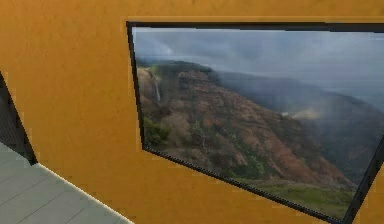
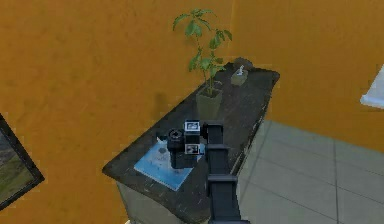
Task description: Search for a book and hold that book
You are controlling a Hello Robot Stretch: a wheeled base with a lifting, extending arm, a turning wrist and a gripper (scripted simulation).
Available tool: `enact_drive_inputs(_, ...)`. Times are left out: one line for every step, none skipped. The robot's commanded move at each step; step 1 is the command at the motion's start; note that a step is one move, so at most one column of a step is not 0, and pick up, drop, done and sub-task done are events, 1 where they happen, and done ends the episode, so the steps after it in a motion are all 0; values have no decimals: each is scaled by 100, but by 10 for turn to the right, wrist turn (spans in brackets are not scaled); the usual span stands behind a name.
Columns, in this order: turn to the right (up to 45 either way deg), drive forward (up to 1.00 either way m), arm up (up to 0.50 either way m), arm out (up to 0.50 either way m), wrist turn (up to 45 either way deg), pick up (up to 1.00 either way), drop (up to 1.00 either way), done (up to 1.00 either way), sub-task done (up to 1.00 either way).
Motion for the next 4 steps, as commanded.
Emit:
enact_drive_inputs(0, 0, -30, 0, 0, 0, 0, 0, 0)
enact_drive_inputs(0, 0, 0, 0, 0, 100, 0, 0, 0)
enact_drive_inputs(0, 0, 10, 0, 0, 0, 0, 0, 0)
enact_drive_inputs(0, 0, 0, 0, 0, 0, 0, 100, 0)
